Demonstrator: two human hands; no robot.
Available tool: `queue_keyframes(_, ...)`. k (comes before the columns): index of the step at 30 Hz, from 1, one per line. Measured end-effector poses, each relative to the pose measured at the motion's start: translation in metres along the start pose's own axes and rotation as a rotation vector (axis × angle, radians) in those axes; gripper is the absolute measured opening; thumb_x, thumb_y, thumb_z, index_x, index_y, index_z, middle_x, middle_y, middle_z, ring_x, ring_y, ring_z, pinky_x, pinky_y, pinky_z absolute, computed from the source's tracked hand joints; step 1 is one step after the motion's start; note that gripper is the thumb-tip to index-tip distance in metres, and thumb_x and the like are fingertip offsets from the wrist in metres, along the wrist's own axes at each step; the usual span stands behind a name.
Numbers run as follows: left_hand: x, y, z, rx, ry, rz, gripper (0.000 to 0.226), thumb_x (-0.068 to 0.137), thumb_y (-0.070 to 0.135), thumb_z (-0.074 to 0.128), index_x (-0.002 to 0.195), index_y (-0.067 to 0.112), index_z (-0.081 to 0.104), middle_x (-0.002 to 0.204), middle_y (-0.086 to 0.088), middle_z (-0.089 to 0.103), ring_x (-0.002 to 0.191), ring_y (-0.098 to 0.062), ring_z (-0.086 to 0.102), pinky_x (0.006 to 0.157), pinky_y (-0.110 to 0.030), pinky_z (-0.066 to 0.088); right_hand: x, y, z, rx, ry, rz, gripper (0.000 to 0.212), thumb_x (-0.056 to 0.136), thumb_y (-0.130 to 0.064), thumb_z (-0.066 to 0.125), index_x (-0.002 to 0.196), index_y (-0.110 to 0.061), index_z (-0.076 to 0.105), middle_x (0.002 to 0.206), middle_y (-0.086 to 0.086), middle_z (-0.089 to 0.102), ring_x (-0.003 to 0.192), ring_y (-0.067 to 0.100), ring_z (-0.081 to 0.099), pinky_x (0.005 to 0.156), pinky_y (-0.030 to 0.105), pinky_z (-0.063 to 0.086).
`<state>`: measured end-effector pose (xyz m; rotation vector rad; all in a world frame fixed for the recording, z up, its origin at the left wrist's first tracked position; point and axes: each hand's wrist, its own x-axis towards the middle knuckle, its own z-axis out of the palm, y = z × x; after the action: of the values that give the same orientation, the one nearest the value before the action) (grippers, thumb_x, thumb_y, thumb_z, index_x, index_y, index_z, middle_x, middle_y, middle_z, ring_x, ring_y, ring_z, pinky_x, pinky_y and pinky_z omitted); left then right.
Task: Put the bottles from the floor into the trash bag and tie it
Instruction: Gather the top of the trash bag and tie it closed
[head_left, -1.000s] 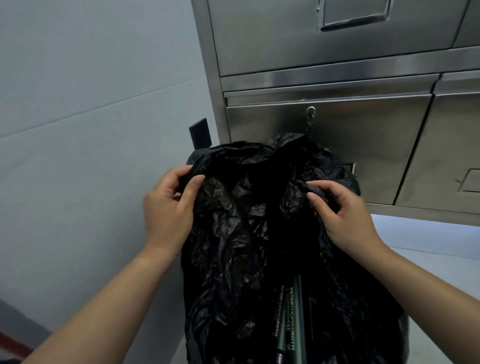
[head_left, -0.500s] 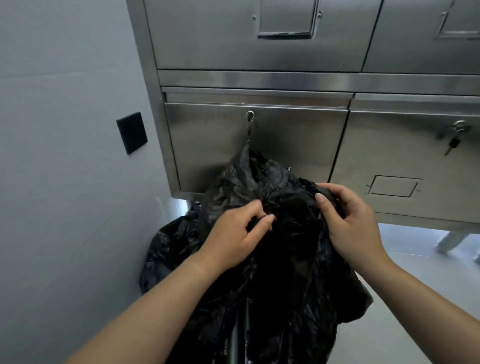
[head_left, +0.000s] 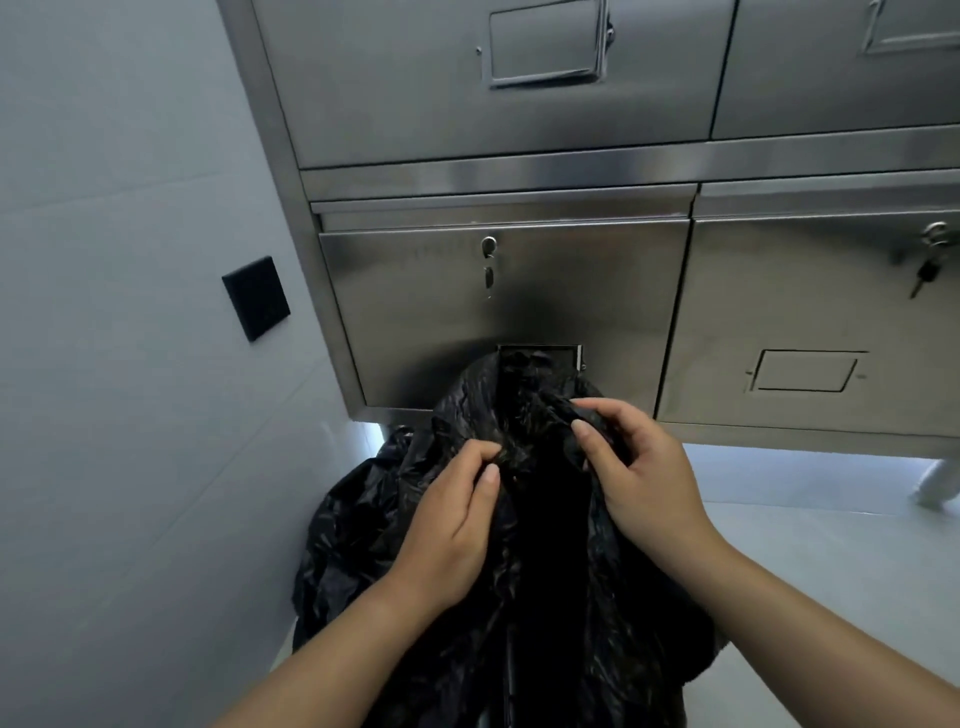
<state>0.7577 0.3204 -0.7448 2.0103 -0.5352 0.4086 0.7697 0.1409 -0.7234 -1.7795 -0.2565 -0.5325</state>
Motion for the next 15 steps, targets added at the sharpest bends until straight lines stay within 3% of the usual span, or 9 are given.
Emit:
queue_keyframes(3,0.003,0.006,-0.006,0.007,0.004,0.04,0.016,0.093,0.043,0.035,0.1,0.048,0.048,0.096,0.023,0.058,0.094,0.0,0.056,0.078,-0.008,0.038,0.002,-0.008,0.007,0.012,-0.002,-0.024,0.017,0.087,-0.021,0.061,0.1,-0.031,0.064,0.096,-0.017,0.068,0.092,-0.005,0.061,0.079,0.009,0.045)
queue_keyframes(6,0.002,0.005,-0.01,-0.043,-0.014,0.025,0.019,0.093,0.044,0.036,0.106,0.045,0.049,0.103,0.023,0.059,0.1,0.0,0.057,0.082,-0.007,0.038,0.0,-0.012,0.009,0.004,-0.015,-0.034,0.016,0.087,-0.022,0.061,0.1,-0.03,0.065,0.096,-0.016,0.068,0.093,-0.003,0.062,0.08,0.012,0.046)
queue_keyframes(9,0.001,-0.003,-0.014,-0.077,0.004,-0.014,0.014,0.092,0.038,0.041,0.105,0.036,0.048,0.096,0.022,0.059,0.093,-0.001,0.057,0.08,-0.012,0.041,-0.002,-0.013,0.01,-0.002,-0.022,-0.032,0.016,0.086,-0.021,0.062,0.098,-0.032,0.064,0.091,-0.018,0.067,0.086,-0.004,0.061,0.078,0.012,0.045)
queue_keyframes(12,0.001,-0.007,-0.017,-0.138,0.024,-0.097,0.013,0.088,0.033,0.046,0.098,0.038,0.039,0.084,0.017,0.054,0.08,0.001,0.053,0.076,-0.024,0.04,-0.004,-0.012,0.012,-0.017,-0.034,-0.026,0.019,0.086,-0.022,0.062,0.095,-0.038,0.062,0.083,-0.02,0.066,0.076,-0.006,0.059,0.072,0.009,0.042)
queue_keyframes(15,0.003,-0.005,-0.02,-0.145,0.021,-0.13,0.019,0.087,0.034,0.047,0.102,0.038,0.035,0.101,0.01,0.055,0.098,-0.001,0.055,0.087,-0.027,0.043,-0.005,-0.013,0.016,-0.023,-0.046,-0.026,0.019,0.086,-0.021,0.062,0.095,-0.038,0.062,0.084,-0.019,0.065,0.076,-0.006,0.059,0.072,0.009,0.042)
